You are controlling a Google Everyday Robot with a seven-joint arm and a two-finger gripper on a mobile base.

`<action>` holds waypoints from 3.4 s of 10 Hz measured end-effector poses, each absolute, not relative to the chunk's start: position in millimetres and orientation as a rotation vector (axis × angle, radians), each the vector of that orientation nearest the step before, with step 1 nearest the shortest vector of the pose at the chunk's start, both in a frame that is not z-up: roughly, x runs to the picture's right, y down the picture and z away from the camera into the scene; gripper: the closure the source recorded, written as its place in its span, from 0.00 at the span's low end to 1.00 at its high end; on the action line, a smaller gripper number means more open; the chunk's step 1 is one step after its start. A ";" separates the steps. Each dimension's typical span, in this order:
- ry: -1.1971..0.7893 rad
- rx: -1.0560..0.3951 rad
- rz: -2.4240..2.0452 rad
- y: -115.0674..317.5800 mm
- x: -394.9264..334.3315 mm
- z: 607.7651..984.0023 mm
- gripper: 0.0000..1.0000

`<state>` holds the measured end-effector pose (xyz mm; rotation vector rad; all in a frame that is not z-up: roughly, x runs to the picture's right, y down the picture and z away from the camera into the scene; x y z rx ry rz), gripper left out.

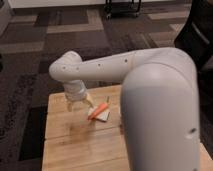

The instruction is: Move the arm in a circular motion

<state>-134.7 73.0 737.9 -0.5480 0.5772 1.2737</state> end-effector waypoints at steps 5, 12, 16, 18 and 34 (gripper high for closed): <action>0.543 -0.550 1.209 14.3 -134.9 780.6 0.35; 0.571 -0.538 1.362 -88.7 20.2 824.0 0.35; 0.669 -0.487 1.540 -87.7 157.4 798.0 0.35; 0.697 -0.467 1.604 -70.9 203.7 774.3 0.35; 0.592 -0.498 1.091 167.0 -58.1 581.1 0.35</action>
